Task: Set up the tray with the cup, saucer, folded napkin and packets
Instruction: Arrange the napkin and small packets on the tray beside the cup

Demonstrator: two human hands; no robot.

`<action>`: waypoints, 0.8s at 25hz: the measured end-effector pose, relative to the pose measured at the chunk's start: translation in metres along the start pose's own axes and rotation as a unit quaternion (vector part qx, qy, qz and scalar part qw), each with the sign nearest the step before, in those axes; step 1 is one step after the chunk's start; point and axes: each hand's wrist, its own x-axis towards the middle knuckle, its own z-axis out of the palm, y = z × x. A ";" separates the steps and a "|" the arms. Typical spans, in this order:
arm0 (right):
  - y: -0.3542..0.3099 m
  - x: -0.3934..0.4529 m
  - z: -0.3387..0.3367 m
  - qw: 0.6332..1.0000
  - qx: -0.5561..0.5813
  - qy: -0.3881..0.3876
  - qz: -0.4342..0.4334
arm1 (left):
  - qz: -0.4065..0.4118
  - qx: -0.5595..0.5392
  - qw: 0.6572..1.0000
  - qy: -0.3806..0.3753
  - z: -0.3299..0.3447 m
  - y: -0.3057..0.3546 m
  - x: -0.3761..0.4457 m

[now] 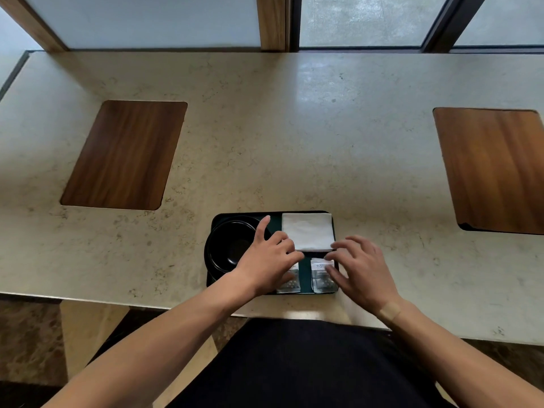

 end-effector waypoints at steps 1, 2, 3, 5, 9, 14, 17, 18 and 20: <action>0.007 0.000 -0.002 1.000 -0.009 -0.010 0.015 | 0.001 -0.004 1.000 -0.001 -0.002 0.002 0.005; 0.012 0.000 -0.003 0.999 -0.019 -0.028 0.031 | 0.003 -0.006 1.000 -0.004 -0.004 0.004 0.011; 0.015 0.000 -0.004 0.998 -0.026 -0.046 0.044 | 0.005 -0.009 1.000 -0.008 -0.006 0.008 0.016; 0.015 -0.001 -0.004 0.996 -0.031 -0.065 0.055 | 0.010 -0.012 1.000 -0.016 -0.007 0.014 0.025; 0.010 0.000 -0.001 0.996 -0.032 -0.063 0.052 | 0.007 -0.015 1.000 -0.023 -0.004 0.020 0.036; 0.004 0.007 0.009 0.995 -0.040 -0.072 0.063 | -0.007 -0.021 0.999 -0.041 0.001 0.020 0.039; 0.005 0.008 0.014 0.994 -0.032 -0.072 0.071 | -0.011 -0.037 0.998 -0.050 0.003 0.020 0.039; 0.006 0.008 0.015 0.994 -0.030 -0.072 0.072 | -0.011 -0.040 0.998 -0.050 0.004 0.020 0.039; 0.007 0.007 0.015 0.994 -0.032 -0.074 0.070 | -0.016 -0.052 0.997 -0.052 0.005 0.021 0.039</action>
